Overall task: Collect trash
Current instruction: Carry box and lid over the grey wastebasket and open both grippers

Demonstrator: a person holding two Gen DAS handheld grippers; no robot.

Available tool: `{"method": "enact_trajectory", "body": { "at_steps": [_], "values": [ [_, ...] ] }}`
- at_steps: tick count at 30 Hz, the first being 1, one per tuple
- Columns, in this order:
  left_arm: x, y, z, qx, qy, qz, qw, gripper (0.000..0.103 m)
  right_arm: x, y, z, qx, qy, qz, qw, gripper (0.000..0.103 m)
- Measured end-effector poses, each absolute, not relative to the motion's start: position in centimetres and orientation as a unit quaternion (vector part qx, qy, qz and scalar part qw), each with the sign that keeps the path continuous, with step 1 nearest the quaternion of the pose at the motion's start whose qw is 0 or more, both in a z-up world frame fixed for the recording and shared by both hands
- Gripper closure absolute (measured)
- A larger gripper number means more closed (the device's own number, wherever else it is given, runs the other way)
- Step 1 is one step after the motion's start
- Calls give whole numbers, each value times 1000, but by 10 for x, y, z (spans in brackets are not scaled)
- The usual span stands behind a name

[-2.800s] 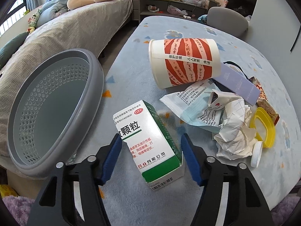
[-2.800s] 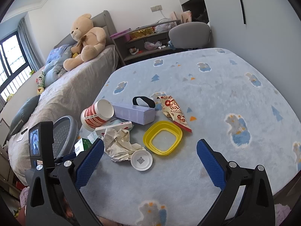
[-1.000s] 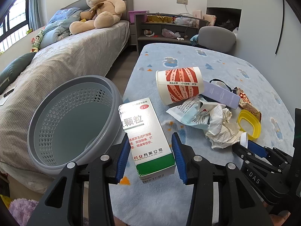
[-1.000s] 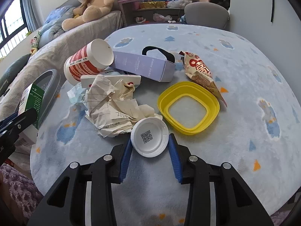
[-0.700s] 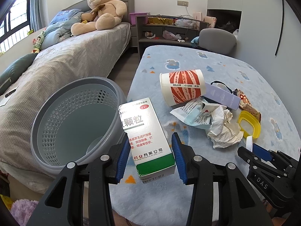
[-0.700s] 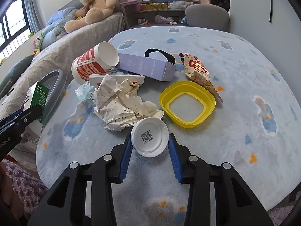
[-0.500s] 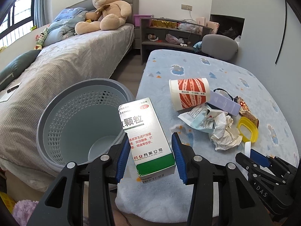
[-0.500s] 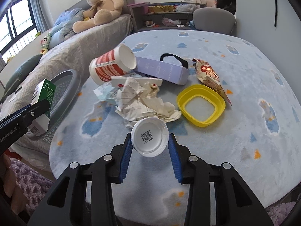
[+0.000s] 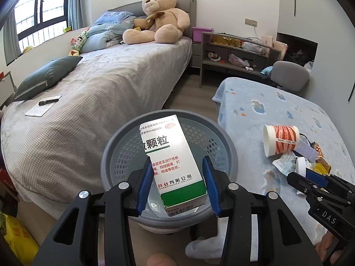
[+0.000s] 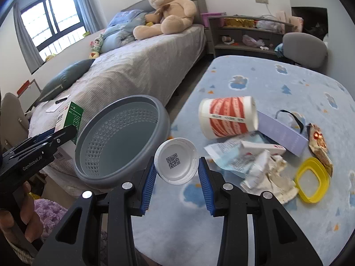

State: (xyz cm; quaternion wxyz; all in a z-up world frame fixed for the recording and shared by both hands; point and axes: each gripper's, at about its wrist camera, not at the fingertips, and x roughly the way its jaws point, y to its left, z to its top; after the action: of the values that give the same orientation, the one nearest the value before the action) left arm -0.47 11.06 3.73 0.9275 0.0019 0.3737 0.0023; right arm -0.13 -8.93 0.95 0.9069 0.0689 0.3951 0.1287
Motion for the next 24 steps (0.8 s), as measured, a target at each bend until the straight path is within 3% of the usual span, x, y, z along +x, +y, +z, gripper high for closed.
{"method": "enact_trajectory", "body": {
  "at_steps": [24],
  "values": [
    [45,167,-1,-29,408,45,912,60,98,14,-4,5,437,240,867,65]
  ]
}}
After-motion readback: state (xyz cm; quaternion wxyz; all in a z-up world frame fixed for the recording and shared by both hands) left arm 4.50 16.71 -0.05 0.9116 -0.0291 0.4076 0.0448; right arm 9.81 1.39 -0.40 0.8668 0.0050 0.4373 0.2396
